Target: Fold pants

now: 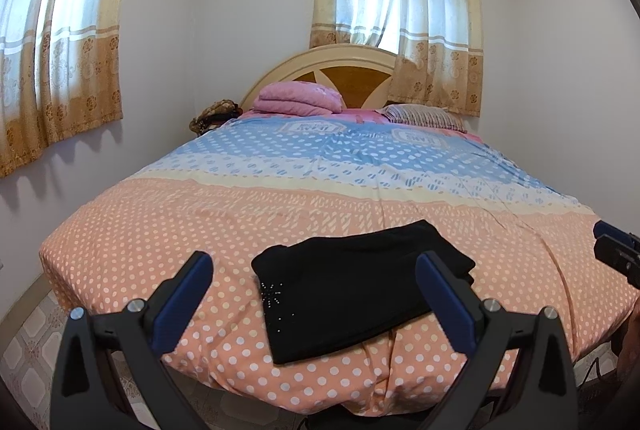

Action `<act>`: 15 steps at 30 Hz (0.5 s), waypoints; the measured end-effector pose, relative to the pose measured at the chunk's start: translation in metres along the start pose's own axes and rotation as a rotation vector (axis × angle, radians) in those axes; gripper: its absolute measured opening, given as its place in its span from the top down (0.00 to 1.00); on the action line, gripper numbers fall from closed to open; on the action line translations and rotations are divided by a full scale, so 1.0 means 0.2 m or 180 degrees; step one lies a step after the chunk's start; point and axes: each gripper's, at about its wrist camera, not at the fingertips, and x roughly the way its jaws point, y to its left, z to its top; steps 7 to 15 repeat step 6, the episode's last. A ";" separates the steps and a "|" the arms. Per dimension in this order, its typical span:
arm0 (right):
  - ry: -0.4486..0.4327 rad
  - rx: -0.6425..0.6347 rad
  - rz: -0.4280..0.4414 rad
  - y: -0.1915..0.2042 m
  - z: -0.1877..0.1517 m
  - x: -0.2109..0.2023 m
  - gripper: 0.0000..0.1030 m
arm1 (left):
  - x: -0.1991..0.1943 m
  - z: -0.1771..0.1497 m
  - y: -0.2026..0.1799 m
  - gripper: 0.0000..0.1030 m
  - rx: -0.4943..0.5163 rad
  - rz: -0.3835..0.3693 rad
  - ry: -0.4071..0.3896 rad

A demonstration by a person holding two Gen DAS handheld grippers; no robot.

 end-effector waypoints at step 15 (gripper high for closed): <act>0.0040 -0.0005 0.0011 0.01 -0.01 0.00 0.34 | 0.01 -0.02 -0.01 0.00 0.0037 0.0013 0.0002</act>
